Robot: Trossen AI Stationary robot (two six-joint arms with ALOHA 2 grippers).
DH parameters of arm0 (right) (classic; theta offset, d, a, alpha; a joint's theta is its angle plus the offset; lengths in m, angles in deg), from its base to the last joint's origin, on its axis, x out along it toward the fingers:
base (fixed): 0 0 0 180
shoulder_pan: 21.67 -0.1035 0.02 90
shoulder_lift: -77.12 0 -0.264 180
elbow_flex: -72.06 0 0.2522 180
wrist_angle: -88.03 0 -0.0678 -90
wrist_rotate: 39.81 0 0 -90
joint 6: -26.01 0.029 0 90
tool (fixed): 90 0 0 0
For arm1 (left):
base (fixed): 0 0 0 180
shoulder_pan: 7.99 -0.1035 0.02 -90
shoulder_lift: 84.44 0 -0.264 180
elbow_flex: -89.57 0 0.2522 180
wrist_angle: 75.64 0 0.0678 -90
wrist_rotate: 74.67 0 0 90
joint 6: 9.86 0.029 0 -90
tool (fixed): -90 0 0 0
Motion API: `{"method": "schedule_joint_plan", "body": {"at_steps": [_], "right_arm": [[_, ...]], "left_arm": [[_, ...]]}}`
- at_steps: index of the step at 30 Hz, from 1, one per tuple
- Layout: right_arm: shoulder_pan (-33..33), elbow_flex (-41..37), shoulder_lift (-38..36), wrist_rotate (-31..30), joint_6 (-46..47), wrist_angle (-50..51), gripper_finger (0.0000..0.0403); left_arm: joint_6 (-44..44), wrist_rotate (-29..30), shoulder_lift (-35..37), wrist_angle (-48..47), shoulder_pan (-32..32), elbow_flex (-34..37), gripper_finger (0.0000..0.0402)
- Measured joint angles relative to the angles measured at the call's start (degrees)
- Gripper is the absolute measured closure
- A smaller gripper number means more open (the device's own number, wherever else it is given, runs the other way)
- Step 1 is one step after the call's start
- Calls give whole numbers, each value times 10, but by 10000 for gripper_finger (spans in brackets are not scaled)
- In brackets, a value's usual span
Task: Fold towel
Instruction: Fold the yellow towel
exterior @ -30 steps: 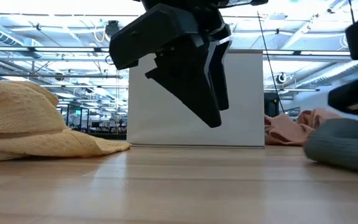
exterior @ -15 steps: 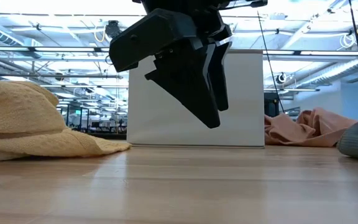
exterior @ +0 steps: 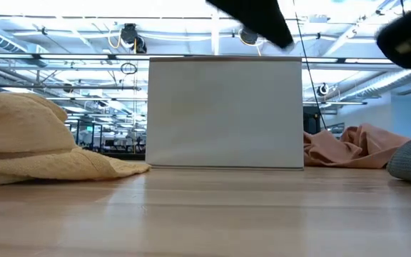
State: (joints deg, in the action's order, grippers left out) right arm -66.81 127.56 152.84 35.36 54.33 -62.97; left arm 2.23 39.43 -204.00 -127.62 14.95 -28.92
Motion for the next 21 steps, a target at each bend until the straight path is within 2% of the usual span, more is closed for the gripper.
{"method": "schedule_joint_plan", "body": {"at_steps": [4, 7, 14, 17, 21], "right_arm": [[5, 0, -1, -34, -76, -69, 261], [10, 0, -1, -41, -126, -116, 261], [15, 0, -1, -48, -201, -177, 261], [21, 0, -1, -48, -209, -175, 261], [29, 1, -1, -48, -215, -176, 261]], "left_arm": [[2, 10, 50, -9, -10, 0, 159], [-17, 14, 88, -53, -18, 0, 159], [-123, 45, 155, -255, -24, 4, 159], [-173, 38, 187, -292, -20, 39, 159], [-227, 16, 233, -279, -7, 127, 159]]}}
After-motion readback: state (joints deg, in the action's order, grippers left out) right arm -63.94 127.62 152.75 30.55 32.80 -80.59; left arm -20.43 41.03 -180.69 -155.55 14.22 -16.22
